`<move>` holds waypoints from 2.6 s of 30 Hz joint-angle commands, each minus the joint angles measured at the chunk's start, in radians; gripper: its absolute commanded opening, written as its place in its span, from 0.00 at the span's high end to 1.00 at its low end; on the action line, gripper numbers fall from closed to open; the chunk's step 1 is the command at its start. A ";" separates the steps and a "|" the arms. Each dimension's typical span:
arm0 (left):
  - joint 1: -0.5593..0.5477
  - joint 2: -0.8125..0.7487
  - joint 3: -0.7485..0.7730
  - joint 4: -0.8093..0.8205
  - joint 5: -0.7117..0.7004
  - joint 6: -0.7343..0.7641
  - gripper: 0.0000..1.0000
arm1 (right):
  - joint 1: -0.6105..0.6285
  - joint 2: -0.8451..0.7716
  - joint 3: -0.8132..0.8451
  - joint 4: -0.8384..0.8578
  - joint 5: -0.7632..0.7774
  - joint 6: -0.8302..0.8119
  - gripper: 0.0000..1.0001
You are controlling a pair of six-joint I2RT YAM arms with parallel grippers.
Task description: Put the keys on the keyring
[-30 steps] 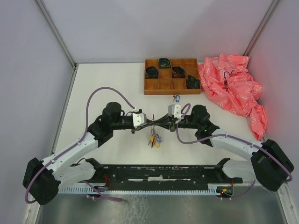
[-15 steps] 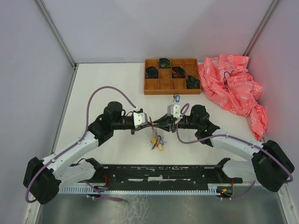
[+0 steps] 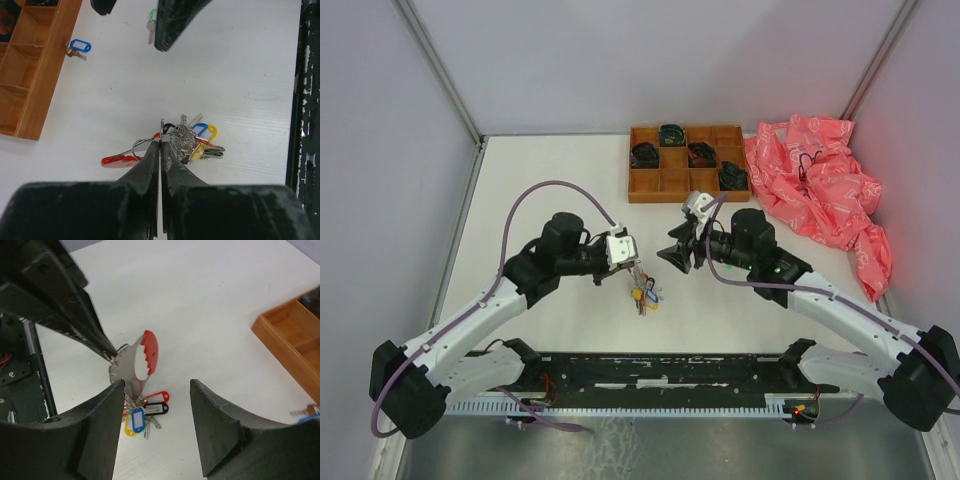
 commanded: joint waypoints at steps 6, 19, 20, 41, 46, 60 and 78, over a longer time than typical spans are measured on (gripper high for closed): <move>-0.001 -0.097 -0.060 0.150 -0.039 -0.020 0.97 | -0.006 0.043 0.116 -0.261 0.043 0.035 0.38; -0.002 -0.068 -0.067 0.174 0.018 -0.038 0.97 | 0.040 0.121 0.053 0.045 -0.223 -0.202 0.48; -0.001 -0.068 -0.068 0.174 0.018 -0.036 0.97 | 0.050 0.129 0.056 0.047 -0.218 -0.210 0.49; -0.001 -0.060 -0.067 0.166 0.054 -0.030 0.97 | 0.082 0.192 0.077 0.101 -0.184 -0.249 0.69; -0.001 -0.059 -0.066 0.168 0.062 -0.029 0.97 | 0.083 0.199 0.080 0.098 -0.192 -0.249 0.82; -0.001 -0.050 -0.071 0.167 0.097 -0.022 0.96 | 0.082 0.200 0.080 0.112 -0.221 -0.233 0.99; -0.001 -0.021 -0.062 0.195 0.064 -0.069 0.91 | 0.082 0.204 0.073 0.162 -0.270 -0.183 0.99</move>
